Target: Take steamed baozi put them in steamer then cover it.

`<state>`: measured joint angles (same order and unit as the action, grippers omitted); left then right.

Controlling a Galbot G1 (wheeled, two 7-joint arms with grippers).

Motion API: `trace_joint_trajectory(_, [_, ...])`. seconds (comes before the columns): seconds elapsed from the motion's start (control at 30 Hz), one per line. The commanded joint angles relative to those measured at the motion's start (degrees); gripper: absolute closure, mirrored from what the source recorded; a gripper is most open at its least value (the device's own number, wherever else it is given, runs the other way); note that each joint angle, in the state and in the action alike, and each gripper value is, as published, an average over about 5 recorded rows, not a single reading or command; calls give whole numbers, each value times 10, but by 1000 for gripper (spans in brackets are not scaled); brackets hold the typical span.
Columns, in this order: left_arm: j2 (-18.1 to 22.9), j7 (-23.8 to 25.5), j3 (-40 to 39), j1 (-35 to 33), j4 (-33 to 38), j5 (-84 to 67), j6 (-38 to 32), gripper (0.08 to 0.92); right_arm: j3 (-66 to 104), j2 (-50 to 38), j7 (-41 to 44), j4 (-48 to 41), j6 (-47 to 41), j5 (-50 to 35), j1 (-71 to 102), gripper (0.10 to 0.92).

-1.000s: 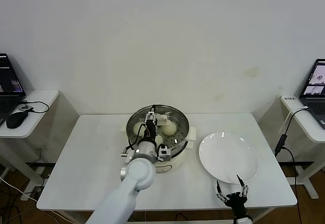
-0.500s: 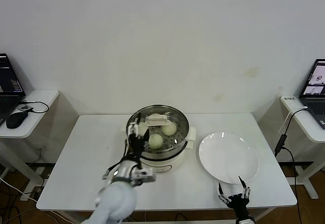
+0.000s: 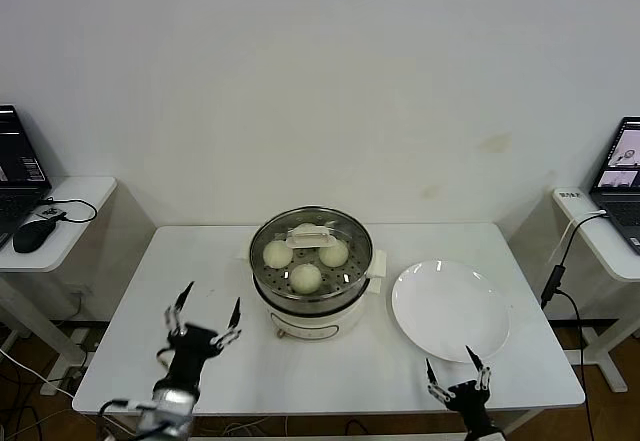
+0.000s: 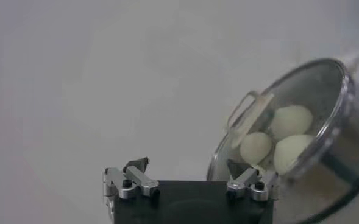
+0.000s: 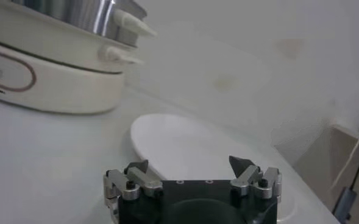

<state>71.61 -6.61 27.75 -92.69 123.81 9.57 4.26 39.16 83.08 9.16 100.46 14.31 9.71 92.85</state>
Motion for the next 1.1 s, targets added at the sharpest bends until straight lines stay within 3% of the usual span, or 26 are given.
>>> trace_joint_trajectory(0.03, [28,-56,75,-139,-51,-276,-146,177,-34,-60,24,56,-40,-120,34,203])
trace_joint_trajectory(0.47, [44,-25,67,-133,-77,-248,-170,177,-48,-55,29,91,-41,-113,55,203])
trace_joint_trajectory(1.1, [51,-20,58,-125,-85,-235,-164,177,-58,-46,31,95,-41,-95,56,202])
